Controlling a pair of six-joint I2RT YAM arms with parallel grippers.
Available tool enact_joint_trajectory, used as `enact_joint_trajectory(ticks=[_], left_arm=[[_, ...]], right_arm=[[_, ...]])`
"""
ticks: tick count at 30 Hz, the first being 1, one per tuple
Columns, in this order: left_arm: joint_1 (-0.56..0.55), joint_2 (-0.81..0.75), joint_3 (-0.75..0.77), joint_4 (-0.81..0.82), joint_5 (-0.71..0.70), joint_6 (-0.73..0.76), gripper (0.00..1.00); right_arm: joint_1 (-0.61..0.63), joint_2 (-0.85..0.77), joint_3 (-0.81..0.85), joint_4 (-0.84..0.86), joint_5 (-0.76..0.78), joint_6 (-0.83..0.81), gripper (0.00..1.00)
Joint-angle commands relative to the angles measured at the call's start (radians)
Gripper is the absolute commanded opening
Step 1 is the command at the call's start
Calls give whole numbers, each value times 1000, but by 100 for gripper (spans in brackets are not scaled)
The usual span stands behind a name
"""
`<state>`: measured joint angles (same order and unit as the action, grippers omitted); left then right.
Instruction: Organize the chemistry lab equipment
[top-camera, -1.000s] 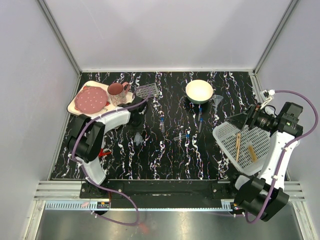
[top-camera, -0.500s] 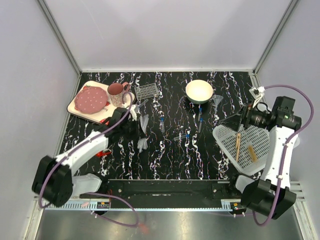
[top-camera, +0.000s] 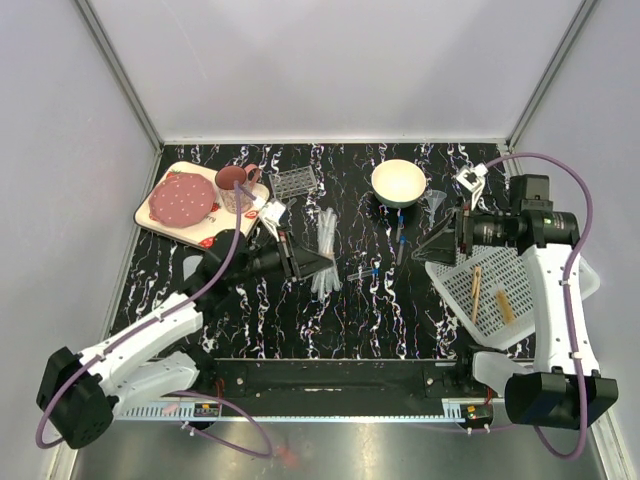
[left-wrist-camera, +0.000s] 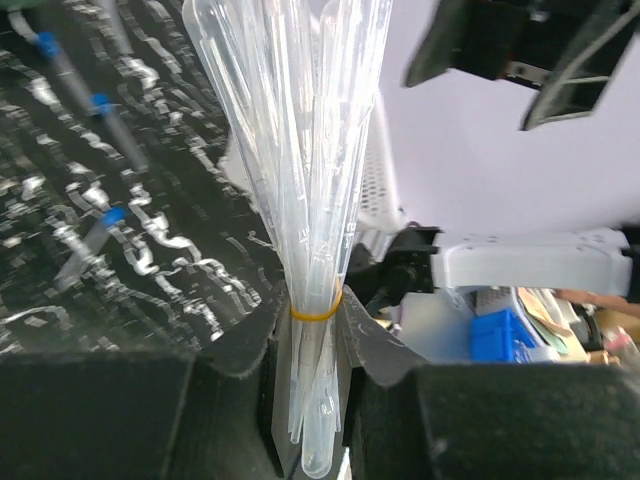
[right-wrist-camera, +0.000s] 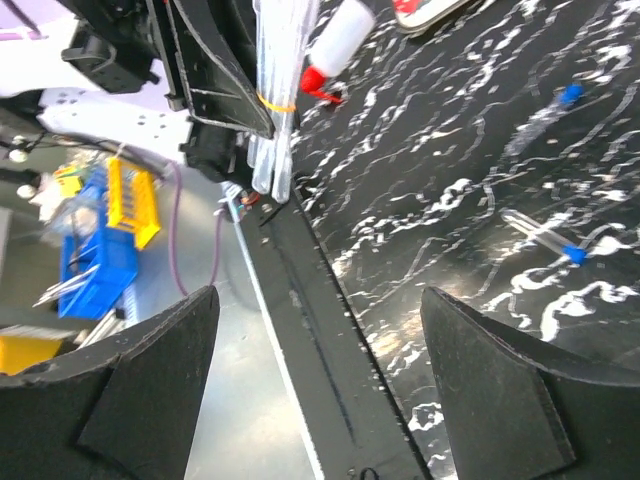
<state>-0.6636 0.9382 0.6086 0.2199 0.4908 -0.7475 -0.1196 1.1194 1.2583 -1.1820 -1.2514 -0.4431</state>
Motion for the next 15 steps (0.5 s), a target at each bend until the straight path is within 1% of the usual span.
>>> enact_joint_trajectory(ticks=[1,3,4,8,9,13,15], left_arm=[[-92,43,59,234,-53,-79,15],[-149,88,105,257,-86,-78,15],[-165,105,118,268,-98,-82,15],[-249,188,189,357,-159,-107,14],[-263,226,201,372,-169,-110,14],[-313,326,266,418,-196,-134,14],[-338,378,302,434,-213,-145,14]], right_arm=[[80,-1,33,114,-63,199,87],[113,-13,13,169,-75,266,87],[113,-16,7,215,-91,321,86],[113,-13,-39,295,-117,424,86],[139,-16,-48,315,-118,478,86],[141,-33,-92,447,-132,593,86],[143,-41,-117,485,-140,647,86]])
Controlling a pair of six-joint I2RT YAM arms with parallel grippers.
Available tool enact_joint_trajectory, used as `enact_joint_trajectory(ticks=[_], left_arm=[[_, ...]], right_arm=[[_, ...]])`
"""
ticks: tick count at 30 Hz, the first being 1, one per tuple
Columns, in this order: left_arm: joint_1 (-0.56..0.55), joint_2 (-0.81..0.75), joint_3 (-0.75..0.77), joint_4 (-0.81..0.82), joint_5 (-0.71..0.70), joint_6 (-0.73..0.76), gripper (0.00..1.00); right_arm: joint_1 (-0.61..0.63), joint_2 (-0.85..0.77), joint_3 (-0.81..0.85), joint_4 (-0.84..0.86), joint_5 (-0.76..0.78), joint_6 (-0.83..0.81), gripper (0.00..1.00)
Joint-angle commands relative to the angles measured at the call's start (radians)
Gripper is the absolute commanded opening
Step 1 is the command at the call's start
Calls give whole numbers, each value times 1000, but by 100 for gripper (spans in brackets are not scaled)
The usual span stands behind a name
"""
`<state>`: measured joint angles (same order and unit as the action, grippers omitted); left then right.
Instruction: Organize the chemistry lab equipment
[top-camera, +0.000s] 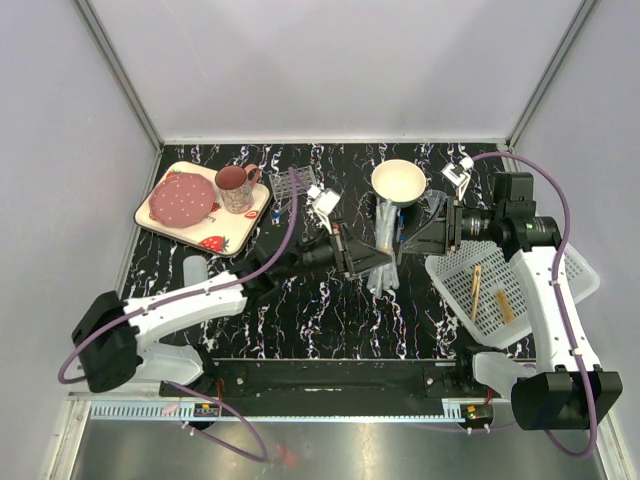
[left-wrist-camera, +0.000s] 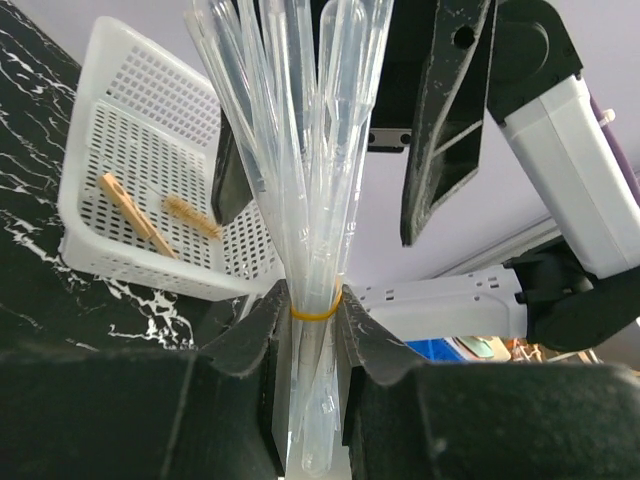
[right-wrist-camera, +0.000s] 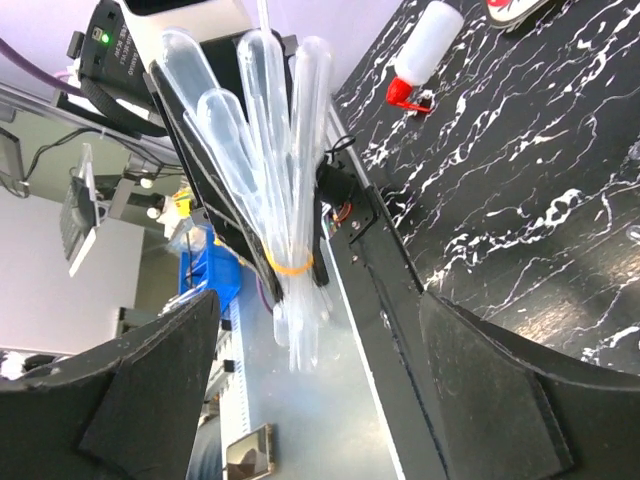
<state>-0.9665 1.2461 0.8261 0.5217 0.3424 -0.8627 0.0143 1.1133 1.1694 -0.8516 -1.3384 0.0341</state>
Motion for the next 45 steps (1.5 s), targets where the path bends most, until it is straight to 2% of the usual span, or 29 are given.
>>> enact_joint_trajectory(ticks=[1,10,13,14,17,18,21,23,24,26,27,31,33,34,35,37,38,41,45], left_arm=[[-43,87,97,133,-69,-42,13],[-115,222,203,136,-115,-68,13],[-120,227,205,133,-135,-71,13],[-121,223,203,129,-140,-70,13],[-121,214,197,112,-157,-68,15],[-121,214,196,107,-158,-68,15],[-121,202,191,81,-163,-68,23],[-120,190,194,57,-161,-64,32],[-120,185,202,11,-163,-53,40],[-118,162,208,-35,-161,-21,50],[-117,151,203,-73,-167,-10,61],[-109,43,168,-182,-213,50,78],[-95,-37,137,-269,-264,96,87],[-92,-68,127,-299,-282,109,90],[-83,-98,116,-331,-301,140,92],[-49,-198,88,-448,-338,174,99],[-32,-229,81,-492,-367,216,99],[66,-347,59,-748,-391,273,99],[214,-491,33,-940,-413,338,99]], right_arm=[[9,-38,-36,186,-56,185,86],[9,-59,-106,338,-68,343,83],[9,-69,-135,382,-70,388,72],[9,-73,-142,396,-73,400,62],[9,-82,-157,434,-71,437,41],[9,-84,-157,448,-68,449,30],[7,-87,-159,453,-70,448,18],[6,-90,-157,450,-68,435,15],[-2,-90,-155,450,-67,434,14],[-10,-92,-154,447,-65,418,13],[-45,-93,-151,445,-62,412,13],[-100,-99,-142,424,-35,357,13],[-115,-98,-111,344,14,264,14],[-128,-89,-87,283,46,130,14],[-128,-81,-58,134,149,46,14],[-128,-58,30,19,284,-143,15],[-128,-52,53,-63,426,-190,15],[-155,-55,81,-130,612,-302,15],[-204,-78,41,-158,771,-370,16]])
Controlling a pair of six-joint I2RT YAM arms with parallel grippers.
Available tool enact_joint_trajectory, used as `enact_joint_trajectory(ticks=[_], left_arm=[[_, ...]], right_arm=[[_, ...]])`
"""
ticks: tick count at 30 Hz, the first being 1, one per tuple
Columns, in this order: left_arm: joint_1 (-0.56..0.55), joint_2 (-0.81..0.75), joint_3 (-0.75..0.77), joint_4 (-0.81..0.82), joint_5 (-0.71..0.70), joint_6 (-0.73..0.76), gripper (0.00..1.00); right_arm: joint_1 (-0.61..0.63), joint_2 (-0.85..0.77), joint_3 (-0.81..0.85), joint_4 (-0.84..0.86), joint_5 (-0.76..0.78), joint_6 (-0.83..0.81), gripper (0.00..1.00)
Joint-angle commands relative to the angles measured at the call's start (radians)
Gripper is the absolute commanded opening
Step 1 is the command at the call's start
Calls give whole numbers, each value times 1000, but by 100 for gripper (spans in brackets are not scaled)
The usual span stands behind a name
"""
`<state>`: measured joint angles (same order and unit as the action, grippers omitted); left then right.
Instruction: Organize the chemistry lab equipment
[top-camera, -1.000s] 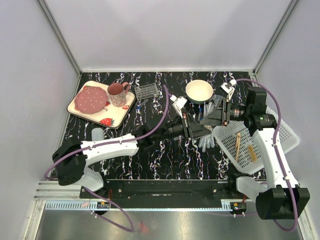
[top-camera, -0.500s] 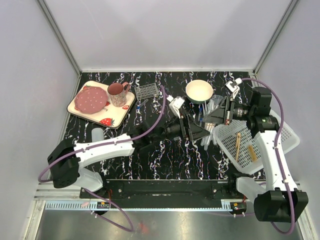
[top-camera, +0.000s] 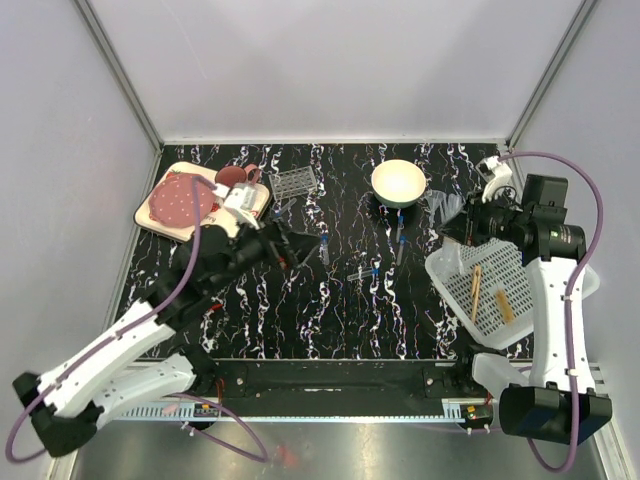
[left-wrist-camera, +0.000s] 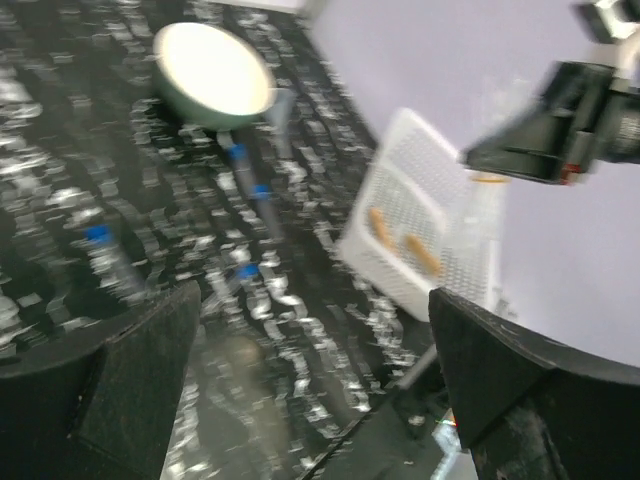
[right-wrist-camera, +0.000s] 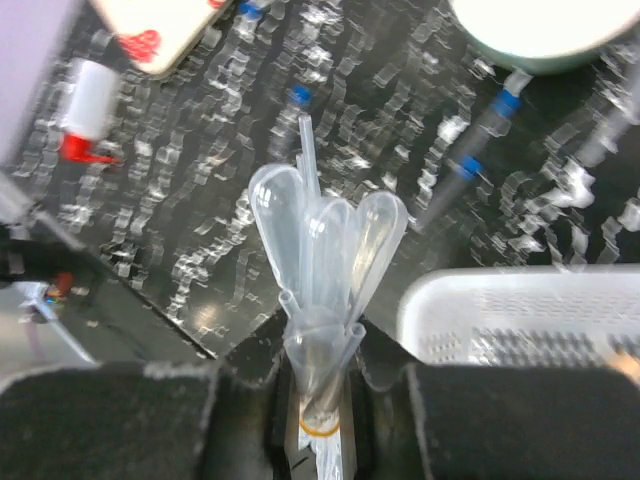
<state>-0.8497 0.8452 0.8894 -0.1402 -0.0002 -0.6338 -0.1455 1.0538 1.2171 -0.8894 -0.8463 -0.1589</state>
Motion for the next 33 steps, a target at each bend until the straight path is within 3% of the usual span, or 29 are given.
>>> enact_joint_trajectory(ticks=[1,8,18,26,30,33], left_arm=[[112,-107,-35,-310,-84,132,99],[146,-127,-81,-472,-179,161,99],[147,6,-37,-492,-277,270,99],[170,44,-52,-457,-273,309,99],[210,74,-50,-460,-232,304,99],[261,87,-41,-470,-182,295,99]], right_arm=[[-58,-15,-14,-128,323,-195,16],[-198,66,-57,-132,388,-263,18],[-232,236,-80,-97,470,-327,22],[-255,267,-148,-94,547,-346,27],[-272,287,-140,-92,547,-338,49],[-279,293,-113,-95,538,-334,60]])
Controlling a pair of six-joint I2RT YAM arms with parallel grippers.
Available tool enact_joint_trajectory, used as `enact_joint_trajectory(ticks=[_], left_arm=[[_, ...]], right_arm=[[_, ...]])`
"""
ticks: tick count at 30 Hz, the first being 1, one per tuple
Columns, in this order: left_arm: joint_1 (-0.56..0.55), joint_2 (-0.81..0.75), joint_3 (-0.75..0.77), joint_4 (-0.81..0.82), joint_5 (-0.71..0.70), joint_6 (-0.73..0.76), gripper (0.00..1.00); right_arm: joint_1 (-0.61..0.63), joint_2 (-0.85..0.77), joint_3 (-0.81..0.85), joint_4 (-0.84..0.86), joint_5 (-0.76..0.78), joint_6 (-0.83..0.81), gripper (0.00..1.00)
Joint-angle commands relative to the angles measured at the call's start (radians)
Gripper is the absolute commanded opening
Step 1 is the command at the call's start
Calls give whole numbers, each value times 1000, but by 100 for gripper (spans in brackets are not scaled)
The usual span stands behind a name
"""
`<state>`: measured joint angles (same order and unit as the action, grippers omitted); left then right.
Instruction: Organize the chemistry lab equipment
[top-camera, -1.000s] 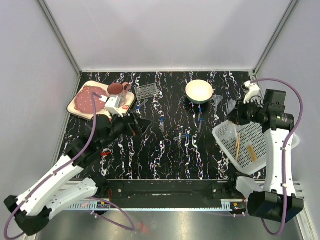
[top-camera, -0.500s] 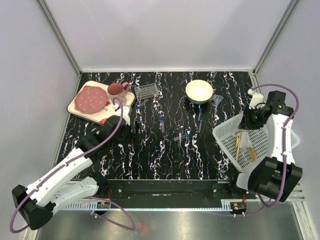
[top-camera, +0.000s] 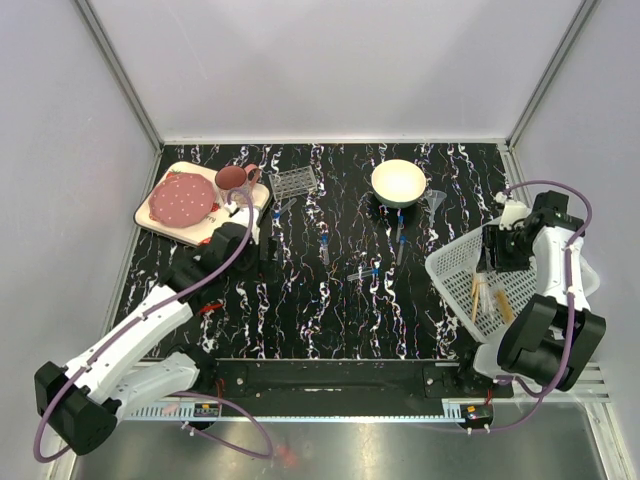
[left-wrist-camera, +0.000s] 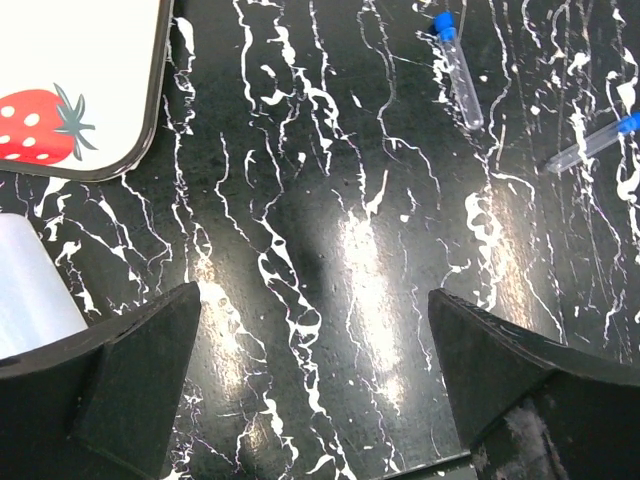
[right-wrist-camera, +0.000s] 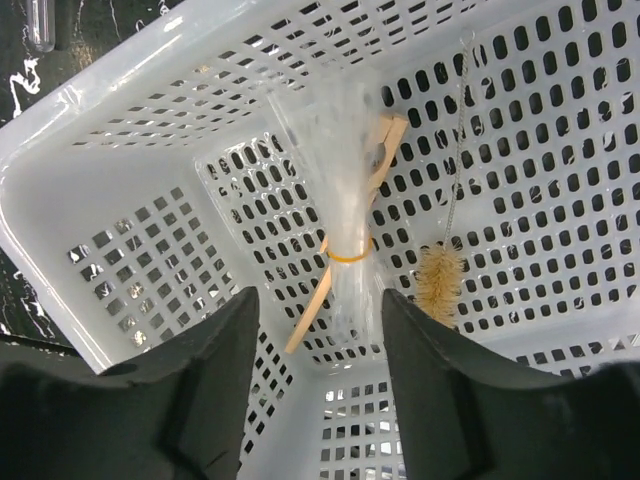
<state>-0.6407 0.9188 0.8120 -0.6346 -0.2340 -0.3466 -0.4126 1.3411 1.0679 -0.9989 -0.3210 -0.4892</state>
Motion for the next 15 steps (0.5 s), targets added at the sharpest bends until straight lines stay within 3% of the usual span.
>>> enact_joint_trajectory(ticks=[1,8,15], left_arm=[[67,15,35,24,67,1,99],[190,29,23,30,189,-54,99],[211,51,19,56,228,-129,99]], right_arm=[[-11,6,44,8,4,-2,61],[-12,15,182,-43,-163,-3,70],[29,191,334,29,-377,179,72]])
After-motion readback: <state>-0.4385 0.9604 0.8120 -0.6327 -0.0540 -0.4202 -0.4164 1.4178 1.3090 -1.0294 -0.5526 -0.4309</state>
